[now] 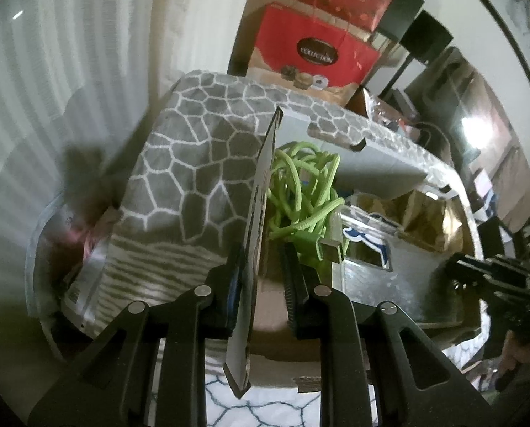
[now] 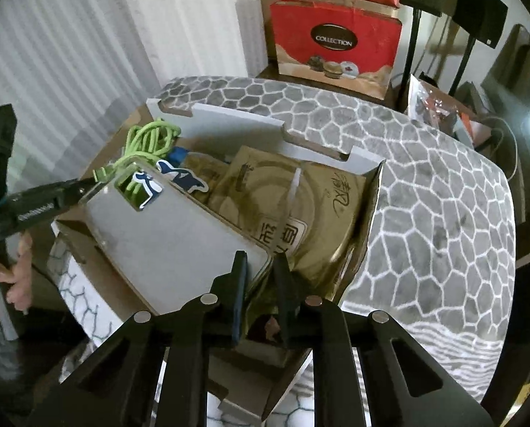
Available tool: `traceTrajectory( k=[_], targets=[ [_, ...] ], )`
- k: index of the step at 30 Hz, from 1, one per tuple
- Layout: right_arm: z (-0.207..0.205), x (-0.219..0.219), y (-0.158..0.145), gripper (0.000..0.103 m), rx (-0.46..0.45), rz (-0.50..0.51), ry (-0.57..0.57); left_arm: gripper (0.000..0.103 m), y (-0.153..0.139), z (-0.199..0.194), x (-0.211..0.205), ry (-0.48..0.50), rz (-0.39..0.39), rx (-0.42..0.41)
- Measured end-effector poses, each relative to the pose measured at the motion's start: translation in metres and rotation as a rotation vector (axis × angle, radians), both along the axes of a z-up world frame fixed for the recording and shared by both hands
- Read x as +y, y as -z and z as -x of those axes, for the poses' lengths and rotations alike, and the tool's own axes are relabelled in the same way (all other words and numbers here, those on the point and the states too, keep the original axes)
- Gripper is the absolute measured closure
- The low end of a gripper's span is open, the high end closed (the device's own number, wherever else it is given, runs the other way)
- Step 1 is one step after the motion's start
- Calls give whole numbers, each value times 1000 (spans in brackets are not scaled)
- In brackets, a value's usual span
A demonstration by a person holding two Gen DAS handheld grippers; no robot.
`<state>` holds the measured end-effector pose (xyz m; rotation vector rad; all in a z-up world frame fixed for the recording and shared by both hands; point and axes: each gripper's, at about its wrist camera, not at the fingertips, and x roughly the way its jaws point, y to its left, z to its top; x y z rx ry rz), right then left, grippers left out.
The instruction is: Organize objects
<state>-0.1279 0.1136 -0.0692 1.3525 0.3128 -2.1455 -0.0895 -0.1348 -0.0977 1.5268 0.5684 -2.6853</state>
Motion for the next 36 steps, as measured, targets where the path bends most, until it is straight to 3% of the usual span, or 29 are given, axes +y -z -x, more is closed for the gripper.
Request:
traceTrajectory(
  k=[5,9,15,19,24,36],
  targets=[
    [-3,-1,3,89,30,-16,-15,83,-13,-5,-4,7,-25,37],
    [-3,2,7,89,35,-17,-11,80,-17,-1,4,30,15,26],
    [-3,3,6,89,32,-5,-6,80,-32,-6,-2,-8,-13,76],
    [-4,4,4,89,33,22,-11,80,-39,-3,10,55,6,79],
    [-6,4,0,89,49,35,-20,80,-31,5,33,147,35,44],
    [3,7,-10,87,51,93,12,80,-17,-6,49,204,61,6]
  ],
)
